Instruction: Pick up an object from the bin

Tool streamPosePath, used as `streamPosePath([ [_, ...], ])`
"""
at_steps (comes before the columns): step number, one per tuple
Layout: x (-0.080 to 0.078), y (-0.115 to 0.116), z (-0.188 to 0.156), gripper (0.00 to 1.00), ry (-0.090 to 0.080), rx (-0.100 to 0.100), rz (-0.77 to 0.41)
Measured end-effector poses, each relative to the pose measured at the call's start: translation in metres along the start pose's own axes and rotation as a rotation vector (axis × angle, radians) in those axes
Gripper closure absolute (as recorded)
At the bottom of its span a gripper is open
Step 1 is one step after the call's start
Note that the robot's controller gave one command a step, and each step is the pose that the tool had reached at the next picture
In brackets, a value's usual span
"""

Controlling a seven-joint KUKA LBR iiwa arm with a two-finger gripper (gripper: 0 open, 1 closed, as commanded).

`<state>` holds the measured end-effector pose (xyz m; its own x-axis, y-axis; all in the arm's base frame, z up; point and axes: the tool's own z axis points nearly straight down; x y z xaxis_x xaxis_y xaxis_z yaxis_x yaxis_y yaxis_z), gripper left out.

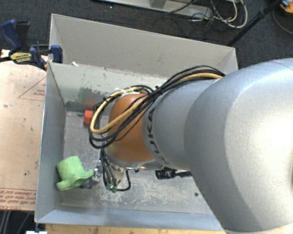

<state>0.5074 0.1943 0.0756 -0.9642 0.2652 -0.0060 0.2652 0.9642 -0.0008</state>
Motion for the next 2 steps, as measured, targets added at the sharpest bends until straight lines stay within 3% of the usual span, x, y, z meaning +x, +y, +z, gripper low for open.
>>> streamPosePath([
  [1,-0.0128,-0.0085,-0.1436,1.00,-0.001,-0.006,-0.081],
  [2,-0.0114,-0.0087,-0.1390,0.00,0.005,-0.002,-0.083],
])
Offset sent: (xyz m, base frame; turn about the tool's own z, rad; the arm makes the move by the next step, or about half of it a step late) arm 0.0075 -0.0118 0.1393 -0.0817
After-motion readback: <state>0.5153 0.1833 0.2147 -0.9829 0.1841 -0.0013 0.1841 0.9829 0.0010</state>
